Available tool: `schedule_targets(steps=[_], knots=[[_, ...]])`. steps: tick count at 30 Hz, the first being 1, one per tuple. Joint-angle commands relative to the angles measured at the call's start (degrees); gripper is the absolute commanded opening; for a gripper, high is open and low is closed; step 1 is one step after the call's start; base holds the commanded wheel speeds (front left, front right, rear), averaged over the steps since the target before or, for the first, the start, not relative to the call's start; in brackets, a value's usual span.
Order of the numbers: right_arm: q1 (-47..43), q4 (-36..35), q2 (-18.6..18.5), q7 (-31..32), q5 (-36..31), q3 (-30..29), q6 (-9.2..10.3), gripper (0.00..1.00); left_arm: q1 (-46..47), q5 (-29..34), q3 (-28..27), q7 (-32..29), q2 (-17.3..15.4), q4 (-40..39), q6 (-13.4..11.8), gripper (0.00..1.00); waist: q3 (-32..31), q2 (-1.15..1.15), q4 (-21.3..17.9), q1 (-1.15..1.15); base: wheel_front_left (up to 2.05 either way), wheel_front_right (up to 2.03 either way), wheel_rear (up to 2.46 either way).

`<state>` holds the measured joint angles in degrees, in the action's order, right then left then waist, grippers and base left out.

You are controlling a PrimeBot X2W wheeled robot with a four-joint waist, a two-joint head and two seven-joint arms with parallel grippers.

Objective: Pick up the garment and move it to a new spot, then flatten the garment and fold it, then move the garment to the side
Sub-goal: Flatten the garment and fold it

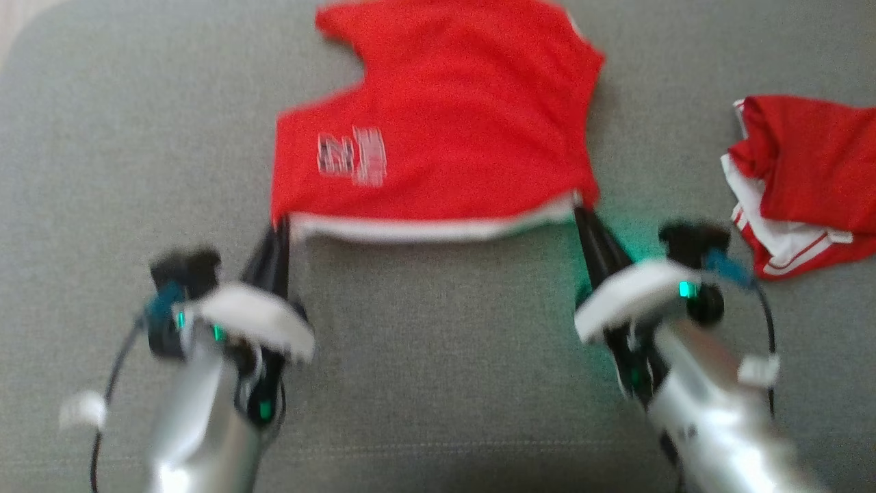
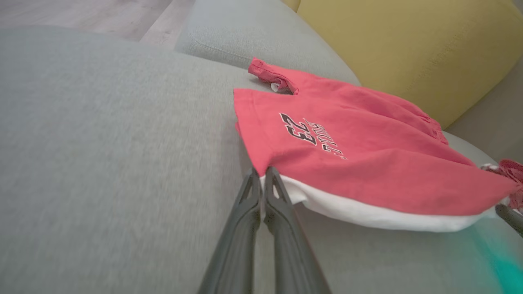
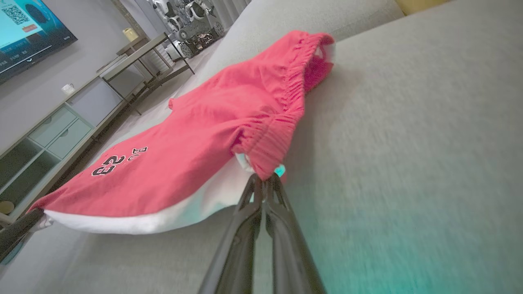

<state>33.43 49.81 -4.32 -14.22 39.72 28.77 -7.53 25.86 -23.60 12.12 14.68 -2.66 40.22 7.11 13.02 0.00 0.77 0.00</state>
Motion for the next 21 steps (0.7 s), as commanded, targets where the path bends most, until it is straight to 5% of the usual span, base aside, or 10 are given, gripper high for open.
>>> schedule_targets(steps=[1,10,21], knots=[[-2.06,-2.70,0.62,-0.76,-0.65,-0.01,0.04,0.00,-0.82,0.69,-2.00,0.31,-1.49,-3.41,0.22,0.00,-1.82,0.00,0.13,0.00,0.00,0.00,0.00],[-24.89,-17.62,-1.51,1.01,-5.38,-7.06,0.04,0.00,-22.63,2.13,-3.23,0.03,-2.02,-20.65,-2.14,0.00,-7.44,0.00,0.89,0.00,0.00,0.00,0.00],[-46.35,-41.45,0.92,14.12,-12.80,-17.82,0.04,0.00,-36.90,1.64,-4.04,-8.27,-4.14,-41.09,-7.43,0.00,-10.61,0.00,1.46,0.00,0.00,0.00,0.00]])
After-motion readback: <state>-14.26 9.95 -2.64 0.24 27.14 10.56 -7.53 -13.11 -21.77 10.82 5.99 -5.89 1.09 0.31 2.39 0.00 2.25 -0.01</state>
